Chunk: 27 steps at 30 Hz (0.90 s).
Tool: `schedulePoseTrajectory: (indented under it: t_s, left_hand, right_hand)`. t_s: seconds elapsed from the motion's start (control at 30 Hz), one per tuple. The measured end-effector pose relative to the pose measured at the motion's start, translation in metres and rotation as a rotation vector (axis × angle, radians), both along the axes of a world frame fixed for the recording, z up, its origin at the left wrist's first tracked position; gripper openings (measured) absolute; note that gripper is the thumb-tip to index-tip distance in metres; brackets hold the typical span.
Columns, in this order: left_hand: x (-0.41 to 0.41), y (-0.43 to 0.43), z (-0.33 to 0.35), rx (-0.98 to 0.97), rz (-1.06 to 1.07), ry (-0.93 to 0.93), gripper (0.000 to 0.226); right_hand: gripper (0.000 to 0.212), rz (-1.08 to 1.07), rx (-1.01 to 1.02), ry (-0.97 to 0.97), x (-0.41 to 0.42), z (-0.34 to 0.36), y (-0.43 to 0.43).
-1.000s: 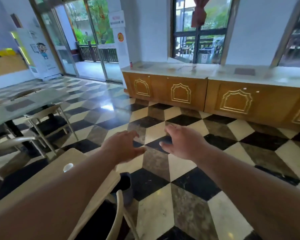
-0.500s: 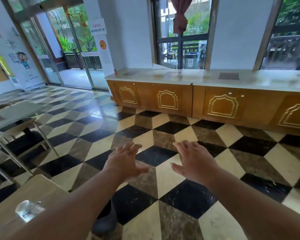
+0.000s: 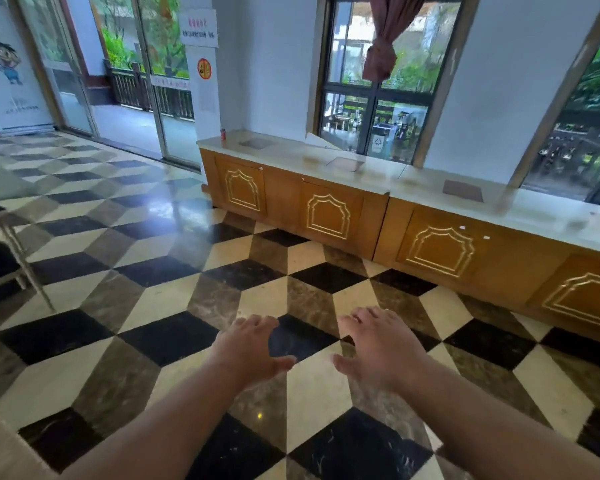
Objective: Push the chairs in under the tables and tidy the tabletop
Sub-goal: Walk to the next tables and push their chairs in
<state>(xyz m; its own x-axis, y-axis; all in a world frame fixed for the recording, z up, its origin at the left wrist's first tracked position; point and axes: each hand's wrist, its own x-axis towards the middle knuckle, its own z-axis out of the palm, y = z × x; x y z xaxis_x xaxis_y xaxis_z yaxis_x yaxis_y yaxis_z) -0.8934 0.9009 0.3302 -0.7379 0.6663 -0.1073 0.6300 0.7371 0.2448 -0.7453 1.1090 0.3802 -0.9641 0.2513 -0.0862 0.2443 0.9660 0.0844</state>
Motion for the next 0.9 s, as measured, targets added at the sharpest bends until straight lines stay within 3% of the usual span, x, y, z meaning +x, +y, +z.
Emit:
schedulePoseTrajectory:
  t_s: [0.23,0.37,0.6,0.9]
  left_hand:
    - [-0.139,0.02,0.022,-0.023,0.069,-0.05,0.061]
    - [-0.187,0.026,0.035,0.005,0.08,-0.038,0.065]
    - [-0.281,0.027,0.03,-0.042,0.207,-0.029,0.077]
    - [-0.413,0.038,0.043,-0.173,0.506,-0.033,0.083]
  right_hand:
    - [0.059,-0.004,-0.012,0.023,-0.137,0.039,0.015]
    - [0.044,0.059,-0.007,0.023,-0.195,0.043,0.022]
    - [0.072,0.171,-0.141,0.057,-0.316,0.01,0.059]
    - [0.074,0.474,-0.137,-0.022,-0.51,0.0,0.115]
